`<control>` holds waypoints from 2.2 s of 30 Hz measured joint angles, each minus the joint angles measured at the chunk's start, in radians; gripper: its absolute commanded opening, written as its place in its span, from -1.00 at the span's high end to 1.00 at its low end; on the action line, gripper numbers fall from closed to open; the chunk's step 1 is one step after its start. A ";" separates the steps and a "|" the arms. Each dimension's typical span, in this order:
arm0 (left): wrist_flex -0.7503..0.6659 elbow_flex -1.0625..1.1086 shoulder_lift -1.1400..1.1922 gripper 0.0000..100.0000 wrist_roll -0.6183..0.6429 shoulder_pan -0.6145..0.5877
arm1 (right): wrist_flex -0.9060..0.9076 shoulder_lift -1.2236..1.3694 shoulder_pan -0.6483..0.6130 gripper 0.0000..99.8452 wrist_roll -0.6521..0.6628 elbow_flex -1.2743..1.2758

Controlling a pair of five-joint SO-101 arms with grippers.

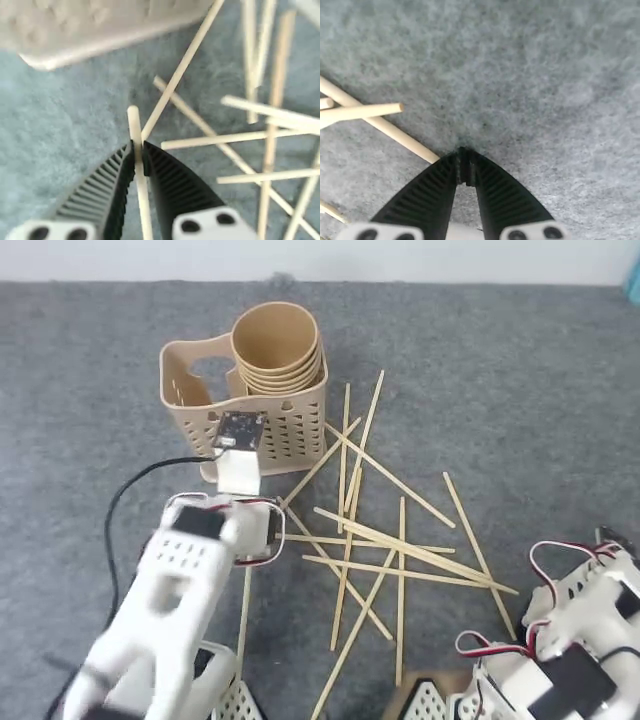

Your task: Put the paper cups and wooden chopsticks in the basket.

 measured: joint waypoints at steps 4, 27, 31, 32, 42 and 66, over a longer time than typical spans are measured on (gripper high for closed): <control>0.100 0.005 -0.336 0.98 -0.080 0.000 | 0.000 0.000 0.000 0.98 0.000 0.000; -0.548 -0.012 -0.962 0.98 -0.229 -0.002 | 0.000 0.000 0.014 0.98 0.000 0.002; -0.781 -0.066 -0.824 0.98 -0.229 -0.068 | 0.000 0.000 0.018 0.98 0.000 0.002; -0.824 -0.087 -0.778 0.98 -0.229 -0.089 | 0.000 0.000 0.018 0.98 0.000 0.002; -1.074 -0.307 -0.213 0.98 -0.189 -0.262 | 0.000 0.000 0.018 0.98 0.000 0.002; -1.109 -0.121 -0.086 0.76 -0.155 -0.261 | 0.000 0.000 0.021 0.98 0.000 0.002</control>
